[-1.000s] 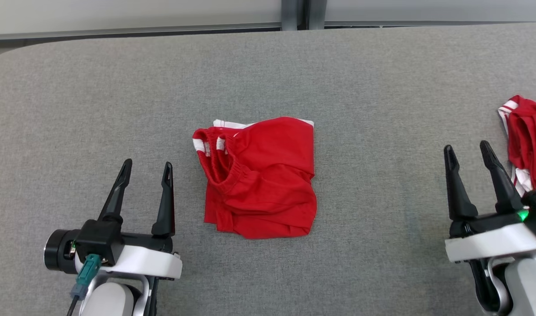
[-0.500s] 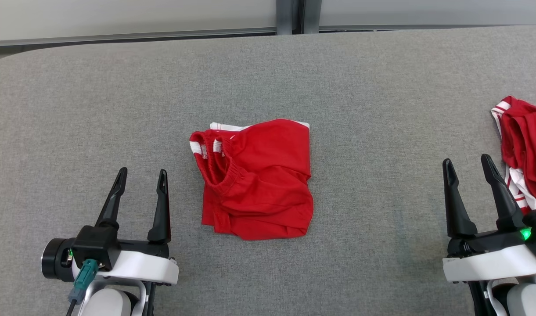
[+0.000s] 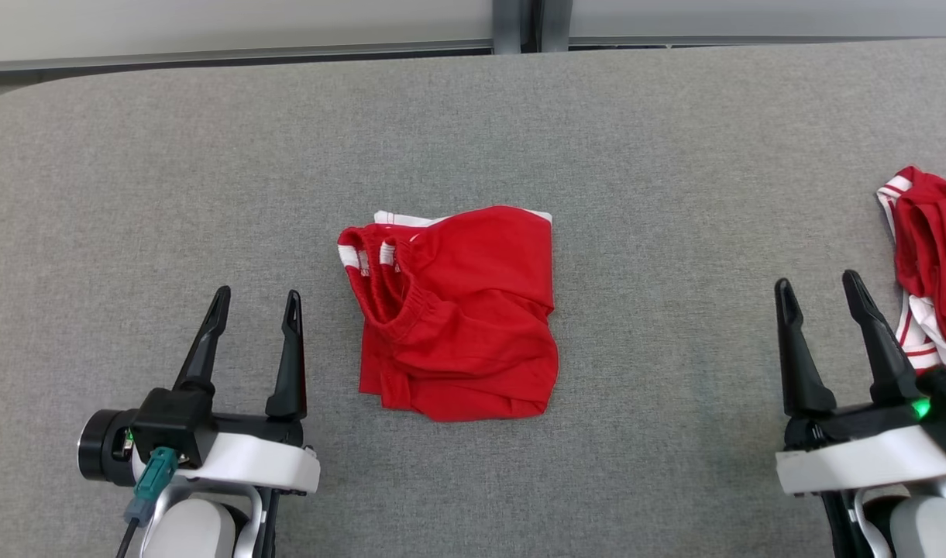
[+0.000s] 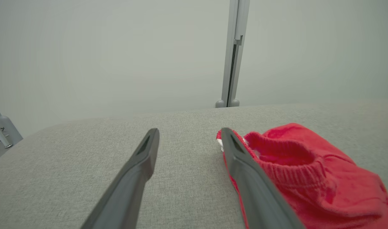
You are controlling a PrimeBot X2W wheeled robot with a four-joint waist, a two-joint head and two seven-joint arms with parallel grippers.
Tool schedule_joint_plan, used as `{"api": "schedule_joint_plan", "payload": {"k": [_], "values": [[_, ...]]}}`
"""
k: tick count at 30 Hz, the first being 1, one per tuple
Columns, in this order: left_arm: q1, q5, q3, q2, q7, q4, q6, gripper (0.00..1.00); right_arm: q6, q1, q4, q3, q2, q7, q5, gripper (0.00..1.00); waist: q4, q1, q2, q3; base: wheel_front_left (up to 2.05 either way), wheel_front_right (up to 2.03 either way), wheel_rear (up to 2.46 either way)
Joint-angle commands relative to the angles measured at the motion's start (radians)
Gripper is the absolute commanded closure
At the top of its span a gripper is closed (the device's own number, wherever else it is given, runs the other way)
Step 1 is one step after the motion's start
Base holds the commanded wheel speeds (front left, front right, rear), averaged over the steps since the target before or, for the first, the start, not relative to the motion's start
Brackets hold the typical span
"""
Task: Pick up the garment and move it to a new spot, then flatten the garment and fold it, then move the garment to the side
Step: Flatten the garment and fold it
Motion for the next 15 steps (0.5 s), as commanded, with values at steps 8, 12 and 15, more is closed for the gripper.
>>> {"api": "schedule_joint_plan", "payload": {"k": [8,12,15], "values": [[-0.040,-0.008,-0.009,-0.006,-0.004,-0.002,-0.002,0.00,0.000,-0.171,0.128,0.183,0.030,0.032,0.038,1.00,0.042,0.0000,-0.0001,0.029,0.00,0.00,0.00],[-0.055,-0.008,-0.018,-0.015,-0.004,0.002,-0.007,0.00,0.000,-0.285,0.273,0.343,0.053,0.026,0.071,1.00,0.072,0.0000,-0.0001,0.042,0.00,0.00,0.00],[-0.060,-0.007,-0.025,-0.022,-0.004,0.007,-0.012,0.00,0.000,-0.368,0.385,0.448,0.072,0.011,0.105,1.00,0.094,0.0000,-0.0001,0.050,0.00,0.00,0.00]]}}
